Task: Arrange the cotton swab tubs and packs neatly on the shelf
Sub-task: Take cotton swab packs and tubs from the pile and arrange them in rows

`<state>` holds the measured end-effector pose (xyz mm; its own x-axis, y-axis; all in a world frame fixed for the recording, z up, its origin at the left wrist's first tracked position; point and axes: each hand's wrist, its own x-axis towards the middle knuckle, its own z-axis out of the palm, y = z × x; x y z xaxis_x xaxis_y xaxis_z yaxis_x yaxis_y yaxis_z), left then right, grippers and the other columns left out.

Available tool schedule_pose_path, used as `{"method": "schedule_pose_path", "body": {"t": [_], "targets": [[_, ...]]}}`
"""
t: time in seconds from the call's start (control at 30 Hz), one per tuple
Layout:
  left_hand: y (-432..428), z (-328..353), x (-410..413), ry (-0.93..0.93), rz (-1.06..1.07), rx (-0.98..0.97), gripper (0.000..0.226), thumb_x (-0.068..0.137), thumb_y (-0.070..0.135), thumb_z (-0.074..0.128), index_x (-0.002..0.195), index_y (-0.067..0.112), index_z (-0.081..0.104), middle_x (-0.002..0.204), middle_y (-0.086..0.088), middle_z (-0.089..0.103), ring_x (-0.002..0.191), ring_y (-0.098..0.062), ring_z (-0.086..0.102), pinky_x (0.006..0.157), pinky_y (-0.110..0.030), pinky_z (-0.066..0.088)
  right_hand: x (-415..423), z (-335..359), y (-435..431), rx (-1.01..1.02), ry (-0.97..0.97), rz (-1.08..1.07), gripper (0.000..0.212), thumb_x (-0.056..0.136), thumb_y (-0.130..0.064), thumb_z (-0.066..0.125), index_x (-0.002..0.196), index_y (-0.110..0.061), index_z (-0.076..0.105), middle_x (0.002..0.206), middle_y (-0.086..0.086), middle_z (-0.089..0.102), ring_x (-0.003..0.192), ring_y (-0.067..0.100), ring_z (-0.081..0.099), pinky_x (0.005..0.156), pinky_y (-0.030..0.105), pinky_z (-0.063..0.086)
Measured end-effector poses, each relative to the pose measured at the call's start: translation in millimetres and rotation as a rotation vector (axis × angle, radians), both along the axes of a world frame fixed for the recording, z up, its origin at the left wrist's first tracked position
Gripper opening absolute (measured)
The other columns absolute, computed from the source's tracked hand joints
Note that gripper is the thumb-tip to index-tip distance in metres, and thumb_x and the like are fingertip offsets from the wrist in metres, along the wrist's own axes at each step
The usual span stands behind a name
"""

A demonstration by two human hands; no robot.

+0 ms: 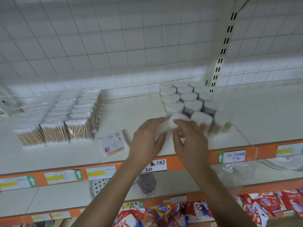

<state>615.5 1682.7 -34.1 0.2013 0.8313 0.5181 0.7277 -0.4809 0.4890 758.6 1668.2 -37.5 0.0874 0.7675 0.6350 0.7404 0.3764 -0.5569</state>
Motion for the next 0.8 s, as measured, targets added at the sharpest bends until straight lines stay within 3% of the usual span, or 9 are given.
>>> {"method": "schedule_pose_path", "body": {"t": [0.13,0.23,0.37,0.53,0.67,0.8], "targets": [[-5.2,-9.8,-37.2,0.220,0.187,0.015,0.042,0.078,0.020,0.071,0.118,0.010,0.063,0.115,-0.013,0.063,0.105,-0.034,0.059,0.086,-0.037,0.050,-22.6,-5.0,0.2,-0.077,-0.051,0.154,0.036,0.086,-0.029,0.043,0.108,-0.012,0.065,0.097,0.005,0.063,0.081,0.023,0.063,0.067,0.032,0.054],[-9.8,-16.2,-63.9,0.338,0.310,-0.055,0.051,0.072,0.023,0.079,0.116,0.005,0.062,0.109,-0.022,0.064,0.102,-0.042,0.059,0.083,-0.045,0.052,-42.9,-8.8,4.0,-0.142,-0.146,0.212,0.032,0.082,-0.023,0.052,0.109,-0.012,0.065,0.100,0.005,0.065,0.089,0.026,0.062,0.075,0.031,0.050],[-18.3,-17.0,-82.2,0.386,0.374,-0.159,0.055,0.074,0.039,0.064,0.119,0.007,0.061,0.110,-0.017,0.065,0.103,-0.041,0.059,0.088,-0.044,0.048,-68.8,-11.8,8.1,-0.220,-0.207,0.303,0.032,0.084,-0.016,0.060,0.116,-0.012,0.062,0.111,0.006,0.063,0.104,0.027,0.056,0.090,0.031,0.043],[-23.0,-9.4,-92.7,0.346,0.329,-0.110,0.051,0.074,0.037,0.050,0.116,0.012,0.063,0.103,-0.012,0.066,0.094,-0.038,0.060,0.079,-0.043,0.051,-93.5,-6.6,7.7,-0.276,-0.164,0.377,0.039,0.084,-0.010,0.061,0.123,-0.013,0.058,0.122,0.005,0.060,0.114,0.024,0.053,0.098,0.030,0.038],[-25.3,7.1,-113.8,0.112,0.282,0.012,0.030,0.085,0.020,0.057,0.114,0.012,0.064,0.088,-0.008,0.065,0.082,-0.029,0.062,0.071,-0.034,0.051,-114.8,0.2,6.8,-0.274,-0.038,0.409,0.044,0.082,-0.009,0.063,0.126,-0.014,0.055,0.121,0.004,0.060,0.111,0.021,0.057,0.094,0.037,0.048],[-21.6,16.9,-142.1,0.065,0.278,0.089,0.024,0.086,0.016,0.055,0.106,0.012,0.068,0.094,-0.007,0.068,0.080,-0.025,0.065,0.072,-0.027,0.048,-149.7,7.2,2.9,-0.283,0.019,0.429,0.051,0.080,-0.010,0.066,0.129,-0.016,0.052,0.122,0.003,0.059,0.112,0.020,0.056,0.093,0.039,0.048]]}}
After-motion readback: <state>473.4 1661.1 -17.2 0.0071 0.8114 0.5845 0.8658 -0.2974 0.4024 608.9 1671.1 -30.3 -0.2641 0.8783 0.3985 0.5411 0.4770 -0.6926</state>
